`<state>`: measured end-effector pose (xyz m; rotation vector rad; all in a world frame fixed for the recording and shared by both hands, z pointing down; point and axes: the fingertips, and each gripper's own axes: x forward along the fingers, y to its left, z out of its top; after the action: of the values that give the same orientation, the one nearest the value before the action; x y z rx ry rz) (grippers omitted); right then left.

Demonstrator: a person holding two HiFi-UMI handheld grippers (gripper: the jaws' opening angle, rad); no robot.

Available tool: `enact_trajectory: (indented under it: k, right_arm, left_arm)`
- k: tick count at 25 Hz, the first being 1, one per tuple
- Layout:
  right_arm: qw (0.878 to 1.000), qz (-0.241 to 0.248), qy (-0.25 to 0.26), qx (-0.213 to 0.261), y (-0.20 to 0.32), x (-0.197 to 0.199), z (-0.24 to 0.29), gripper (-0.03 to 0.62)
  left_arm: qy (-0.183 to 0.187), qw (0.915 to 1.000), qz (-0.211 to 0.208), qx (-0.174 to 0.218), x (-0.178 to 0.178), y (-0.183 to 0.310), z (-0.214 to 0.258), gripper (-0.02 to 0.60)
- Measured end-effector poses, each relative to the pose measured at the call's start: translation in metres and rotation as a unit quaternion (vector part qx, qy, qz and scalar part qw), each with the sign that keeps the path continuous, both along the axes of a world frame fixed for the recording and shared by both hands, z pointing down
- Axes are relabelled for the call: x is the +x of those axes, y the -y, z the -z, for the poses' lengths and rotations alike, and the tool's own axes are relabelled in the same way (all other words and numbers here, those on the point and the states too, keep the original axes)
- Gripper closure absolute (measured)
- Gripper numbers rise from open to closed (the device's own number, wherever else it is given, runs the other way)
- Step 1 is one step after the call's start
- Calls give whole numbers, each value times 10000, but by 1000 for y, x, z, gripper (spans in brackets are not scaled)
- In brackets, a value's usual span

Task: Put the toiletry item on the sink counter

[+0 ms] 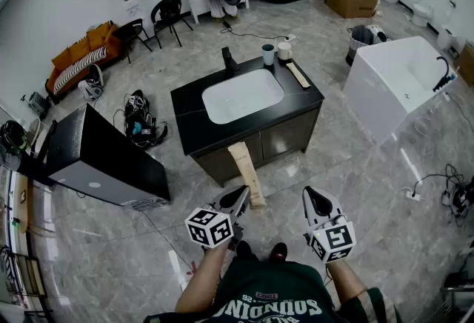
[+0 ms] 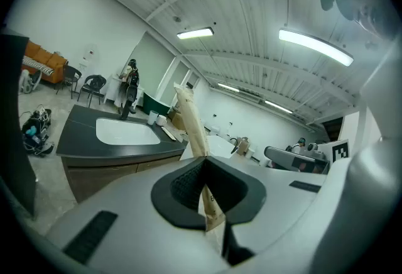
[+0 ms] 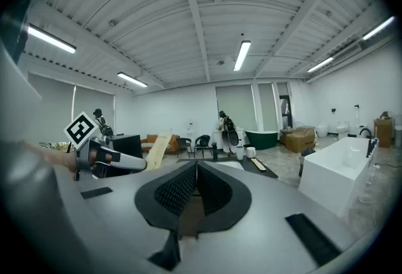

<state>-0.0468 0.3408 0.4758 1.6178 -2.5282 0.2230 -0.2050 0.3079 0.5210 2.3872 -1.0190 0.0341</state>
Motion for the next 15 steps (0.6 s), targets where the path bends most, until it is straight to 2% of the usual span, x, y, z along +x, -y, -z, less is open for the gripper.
enact_trajectory:
  k: [4, 7, 15]
  right_arm:
    - [9996, 46, 227, -189, -2, 10, -10, 551]
    - [9998, -42, 135, -154, -1, 23, -15, 551]
    - [9990, -190, 332, -212, -1, 39, -14, 551]
  left_arm:
    - [9, 9998, 27, 210, 9, 0, 1, 569]
    - [17, 9999, -33, 155, 17, -1, -5, 569]
    - [35, 9998, -192, 64, 29, -6, -19, 569]
